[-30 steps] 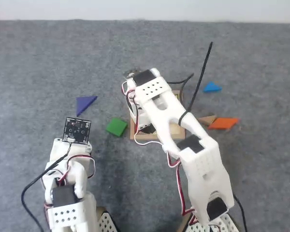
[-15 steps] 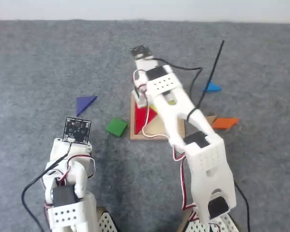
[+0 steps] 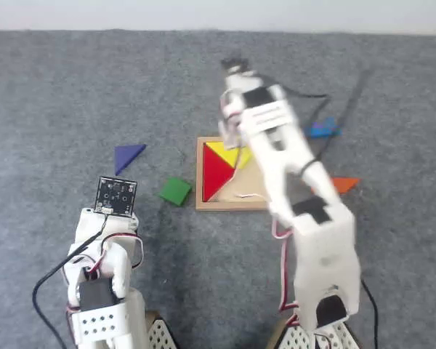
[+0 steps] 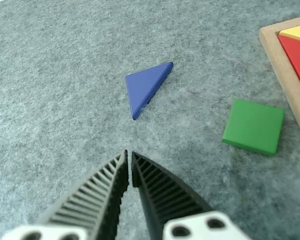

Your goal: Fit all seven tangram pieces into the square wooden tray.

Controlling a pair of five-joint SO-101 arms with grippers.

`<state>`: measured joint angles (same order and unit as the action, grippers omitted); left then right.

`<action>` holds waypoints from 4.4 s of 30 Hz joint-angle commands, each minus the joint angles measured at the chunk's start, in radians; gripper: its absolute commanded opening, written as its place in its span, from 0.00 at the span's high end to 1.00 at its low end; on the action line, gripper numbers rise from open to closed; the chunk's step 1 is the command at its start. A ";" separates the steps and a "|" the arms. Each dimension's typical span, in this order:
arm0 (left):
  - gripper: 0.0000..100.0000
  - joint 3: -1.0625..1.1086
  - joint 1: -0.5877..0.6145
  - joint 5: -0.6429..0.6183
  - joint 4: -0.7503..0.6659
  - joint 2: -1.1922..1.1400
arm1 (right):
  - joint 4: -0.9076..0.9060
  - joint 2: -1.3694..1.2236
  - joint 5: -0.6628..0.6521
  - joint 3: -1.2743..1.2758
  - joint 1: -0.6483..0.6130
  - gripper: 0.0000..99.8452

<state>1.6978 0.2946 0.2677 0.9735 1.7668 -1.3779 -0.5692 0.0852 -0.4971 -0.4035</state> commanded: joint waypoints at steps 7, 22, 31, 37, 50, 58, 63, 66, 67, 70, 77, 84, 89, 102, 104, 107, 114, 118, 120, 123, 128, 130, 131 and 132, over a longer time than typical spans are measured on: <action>0.99 -0.039 0.008 0.012 -0.018 0.017 | -0.383 0.381 -0.086 0.164 0.171 0.95; 0.99 -0.039 0.008 0.012 -0.015 0.017 | 0.366 0.812 -0.503 0.950 0.394 0.95; 0.99 -0.038 0.008 0.028 -0.015 0.017 | 0.179 0.622 -0.979 0.795 0.412 0.71; 0.99 -0.024 0.008 0.094 -0.015 0.017 | 0.160 0.562 -1.312 0.786 0.415 0.75; 0.99 -0.022 0.008 0.094 -0.018 0.017 | 0.090 0.357 -1.008 0.377 0.407 0.75; 0.99 -0.028 0.009 0.089 -0.017 0.017 | -0.125 0.460 -0.512 0.436 0.343 0.80; 0.99 -0.054 0.038 0.084 -0.017 0.014 | 0.160 0.740 -0.368 0.884 0.323 0.99; 0.98 -0.090 0.052 0.040 -0.014 0.009 | 0.381 0.863 -0.299 1.142 0.332 0.97; 0.97 -0.113 0.054 0.034 0.005 0.009 | 0.444 0.888 -0.284 1.214 0.332 0.97; 0.91 -0.211 0.038 0.026 0.097 0.008 | 0.588 0.931 -0.259 1.369 0.317 0.98; 0.90 -0.456 -0.041 0.009 0.169 -0.126 | 0.624 0.935 -0.256 1.399 0.302 0.98; 0.90 -0.849 -0.044 0.080 0.163 -0.856 | 0.650 0.935 -0.256 1.421 0.302 0.98; 0.88 -1.089 -0.038 0.387 0.149 -1.320 | 0.671 0.935 -0.262 1.435 0.263 0.98; 0.75 -1.603 -0.015 0.502 0.098 -2.058 | 0.711 0.934 -0.264 1.452 0.254 0.98; 0.75 -1.673 -0.015 0.502 0.098 -2.137 | 0.714 0.934 -0.264 1.452 0.254 0.98; 0.75 -1.765 -0.014 0.502 0.100 -2.243 | 0.714 0.934 -0.264 1.452 0.254 0.98; 0.75 -1.940 -0.012 0.505 0.195 -2.389 | 0.716 0.934 -0.264 1.452 0.254 0.98; 0.75 -2.020 0.021 0.505 0.213 -2.429 | 0.716 0.934 -0.264 1.450 0.254 0.98; 0.75 -2.029 0.037 0.537 0.227 -2.449 | 0.716 0.935 -0.264 1.450 0.254 0.98; 0.75 -2.031 0.049 0.585 0.253 -2.469 | 0.716 0.935 -0.264 1.450 0.252 0.98; 0.75 -2.031 0.058 0.585 0.255 -2.476 | 0.716 0.935 -0.264 1.450 0.252 0.98; 0.75 -2.031 0.055 0.585 0.255 -2.478 | 0.716 0.935 -0.264 1.450 0.252 0.98; 0.75 -2.031 0.057 0.585 0.256 -2.478 | 0.716 0.935 -0.264 1.450 0.252 0.98; 0.75 -2.031 0.061 0.585 0.259 -2.478 | 0.716 0.935 -0.264 1.450 0.252 0.98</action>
<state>-0.3122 0.3222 0.8385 1.2160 -0.7112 -0.6797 0.3115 -0.1834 0.9620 -0.1427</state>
